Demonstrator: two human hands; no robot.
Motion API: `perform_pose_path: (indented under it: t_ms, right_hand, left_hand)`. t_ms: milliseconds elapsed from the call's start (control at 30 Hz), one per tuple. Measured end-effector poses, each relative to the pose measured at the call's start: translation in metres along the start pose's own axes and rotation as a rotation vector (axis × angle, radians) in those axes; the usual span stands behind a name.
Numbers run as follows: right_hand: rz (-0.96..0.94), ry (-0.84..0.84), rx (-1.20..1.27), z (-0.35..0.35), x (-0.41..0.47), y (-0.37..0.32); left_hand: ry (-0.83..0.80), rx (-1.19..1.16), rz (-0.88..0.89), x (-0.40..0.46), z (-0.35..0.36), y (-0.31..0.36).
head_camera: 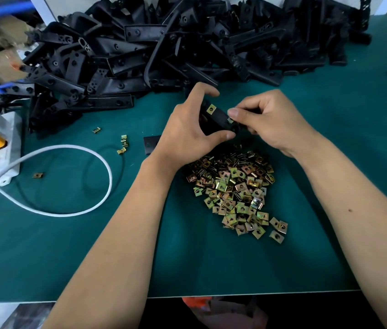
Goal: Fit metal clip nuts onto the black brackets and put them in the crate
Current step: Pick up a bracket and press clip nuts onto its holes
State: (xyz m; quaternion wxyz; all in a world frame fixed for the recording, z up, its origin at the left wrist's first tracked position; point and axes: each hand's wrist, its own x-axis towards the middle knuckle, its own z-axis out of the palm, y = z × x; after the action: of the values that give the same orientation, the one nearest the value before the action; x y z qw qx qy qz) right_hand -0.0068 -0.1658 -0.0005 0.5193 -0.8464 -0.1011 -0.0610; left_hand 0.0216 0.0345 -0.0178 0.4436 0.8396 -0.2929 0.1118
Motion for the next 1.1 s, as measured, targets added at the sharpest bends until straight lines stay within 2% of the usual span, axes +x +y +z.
perform_pose_path:
  t_ms: [233, 500, 800, 1100]
  right_hand:
    - [-0.071, -0.044, -0.115, -0.001, -0.002, -0.005]
    - [-0.009, 0.166, -0.032, 0.016, -0.003, -0.003]
    - [-0.192, 0.155, -0.201, 0.016, -0.005, -0.011]
    - [-0.16, 0.143, -0.264, 0.024, -0.005, -0.004]
  left_hand:
    - [0.0, 0.008, -0.002, 0.001, 0.002, 0.0]
    - [0.107, -0.005, -0.095, 0.003, 0.003, -0.006]
    - [0.077, 0.032, -0.088, 0.002, 0.007, -0.004]
    - [0.121, 0.016, -0.059, 0.003, 0.005, -0.006]
